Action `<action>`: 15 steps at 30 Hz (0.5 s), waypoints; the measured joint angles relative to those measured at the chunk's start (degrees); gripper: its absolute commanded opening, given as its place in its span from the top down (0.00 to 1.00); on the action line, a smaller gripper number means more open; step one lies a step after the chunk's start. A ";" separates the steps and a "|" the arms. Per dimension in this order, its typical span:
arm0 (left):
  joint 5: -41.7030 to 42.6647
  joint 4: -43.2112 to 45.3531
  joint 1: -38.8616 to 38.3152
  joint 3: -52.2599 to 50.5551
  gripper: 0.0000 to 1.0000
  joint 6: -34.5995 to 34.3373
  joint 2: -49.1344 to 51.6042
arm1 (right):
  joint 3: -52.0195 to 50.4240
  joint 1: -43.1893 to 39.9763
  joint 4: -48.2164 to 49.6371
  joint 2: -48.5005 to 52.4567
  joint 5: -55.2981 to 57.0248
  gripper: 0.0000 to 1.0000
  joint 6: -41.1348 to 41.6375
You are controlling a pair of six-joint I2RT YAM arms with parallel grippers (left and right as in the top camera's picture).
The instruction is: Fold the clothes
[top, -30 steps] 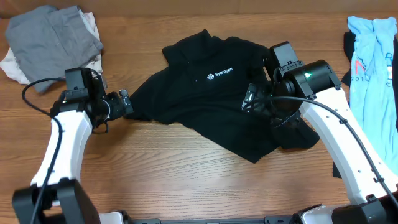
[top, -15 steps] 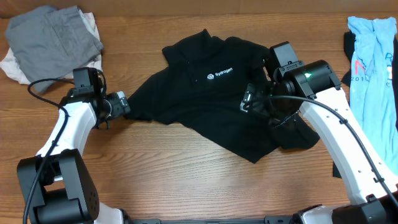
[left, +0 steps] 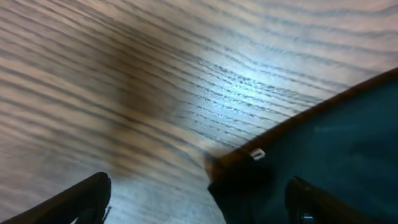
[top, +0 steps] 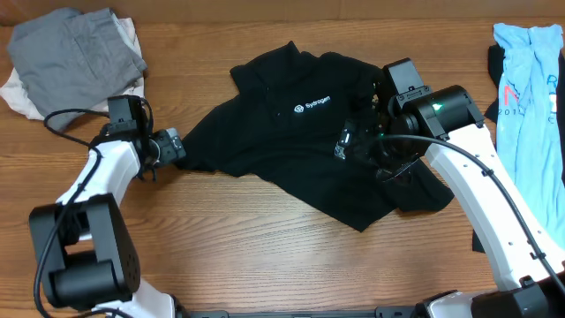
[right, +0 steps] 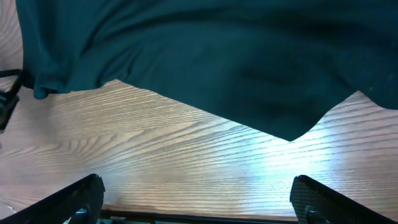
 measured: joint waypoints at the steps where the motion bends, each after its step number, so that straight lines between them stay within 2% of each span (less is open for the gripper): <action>1: 0.31 0.24 0.00 0.00 0.07 0.22 0.59 | 0.00 0.02 0.02 0.00 -0.07 0.00 0.02; 3: 1.09 0.68 0.00 0.00 0.09 0.57 1.42 | 0.00 0.02 -0.02 0.00 -0.15 0.00 -0.02; 6: 2.08 1.51 0.00 0.00 0.21 0.85 1.73 | 0.00 0.02 0.02 0.00 -0.20 0.00 -0.02; 11: 4.22 2.62 0.00 0.02 0.19 1.29 1.73 | 0.00 0.00 -0.22 0.00 -0.13 0.00 0.17; 15: 4.72 2.62 -0.22 0.02 0.19 1.75 1.73 | 0.00 0.00 -1.55 0.00 2.10 0.00 3.91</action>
